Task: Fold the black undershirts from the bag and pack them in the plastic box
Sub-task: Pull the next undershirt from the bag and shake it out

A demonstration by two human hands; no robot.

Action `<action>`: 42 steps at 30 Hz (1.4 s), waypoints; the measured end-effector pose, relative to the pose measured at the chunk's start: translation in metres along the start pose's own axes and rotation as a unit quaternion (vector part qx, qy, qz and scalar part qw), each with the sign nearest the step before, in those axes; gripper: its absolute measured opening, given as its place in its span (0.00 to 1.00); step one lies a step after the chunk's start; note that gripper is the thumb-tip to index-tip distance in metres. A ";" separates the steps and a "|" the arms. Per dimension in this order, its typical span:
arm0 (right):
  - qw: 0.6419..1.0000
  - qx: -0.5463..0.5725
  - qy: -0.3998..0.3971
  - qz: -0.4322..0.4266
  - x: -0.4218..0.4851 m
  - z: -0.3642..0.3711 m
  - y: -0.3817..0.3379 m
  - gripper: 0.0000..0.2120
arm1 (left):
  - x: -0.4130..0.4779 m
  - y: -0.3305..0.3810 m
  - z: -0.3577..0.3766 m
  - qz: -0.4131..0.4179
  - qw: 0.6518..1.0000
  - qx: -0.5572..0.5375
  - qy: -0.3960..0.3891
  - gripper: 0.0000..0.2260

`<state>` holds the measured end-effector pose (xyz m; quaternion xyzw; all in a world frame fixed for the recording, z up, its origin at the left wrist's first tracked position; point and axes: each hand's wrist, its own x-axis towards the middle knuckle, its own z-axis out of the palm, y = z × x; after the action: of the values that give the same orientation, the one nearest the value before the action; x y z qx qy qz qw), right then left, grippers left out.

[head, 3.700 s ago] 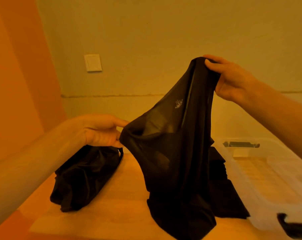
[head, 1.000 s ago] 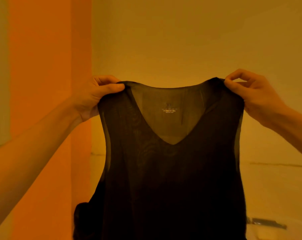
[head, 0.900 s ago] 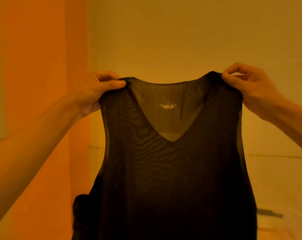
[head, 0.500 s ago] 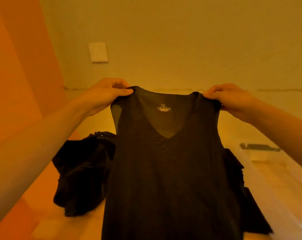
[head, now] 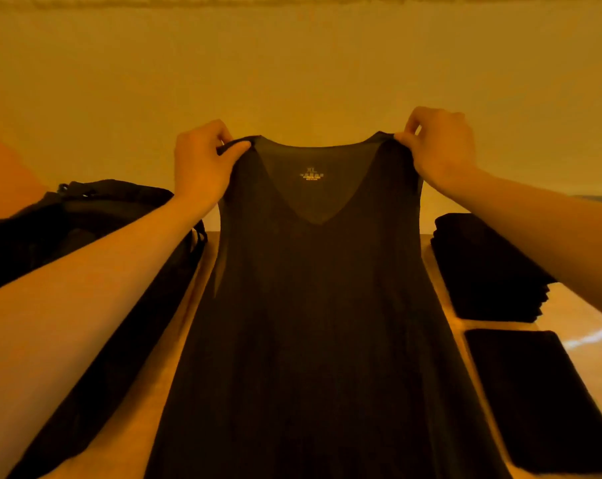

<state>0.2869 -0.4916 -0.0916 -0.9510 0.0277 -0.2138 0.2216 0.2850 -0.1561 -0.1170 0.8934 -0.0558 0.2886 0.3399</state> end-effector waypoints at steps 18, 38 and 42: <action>0.997 -0.017 0.071 0.024 0.050 0.059 0.003 0.11 | 0.051 -0.040 0.062 -0.036 0.998 0.026 0.042 0.16; 0.956 -0.119 -0.269 0.023 -0.357 -0.019 -0.011 0.38 | -0.335 0.078 -0.072 -0.142 0.900 0.259 -0.321 0.35; 0.955 -0.171 -0.243 -0.001 -0.368 -0.009 0.006 0.36 | -0.348 0.058 -0.071 -0.116 0.905 0.292 -0.287 0.37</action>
<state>-0.0503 -0.4460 -0.2321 -0.9979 0.0083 0.0315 0.0552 -0.0540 -0.1885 -0.2337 0.9970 0.0397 -0.0189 0.0643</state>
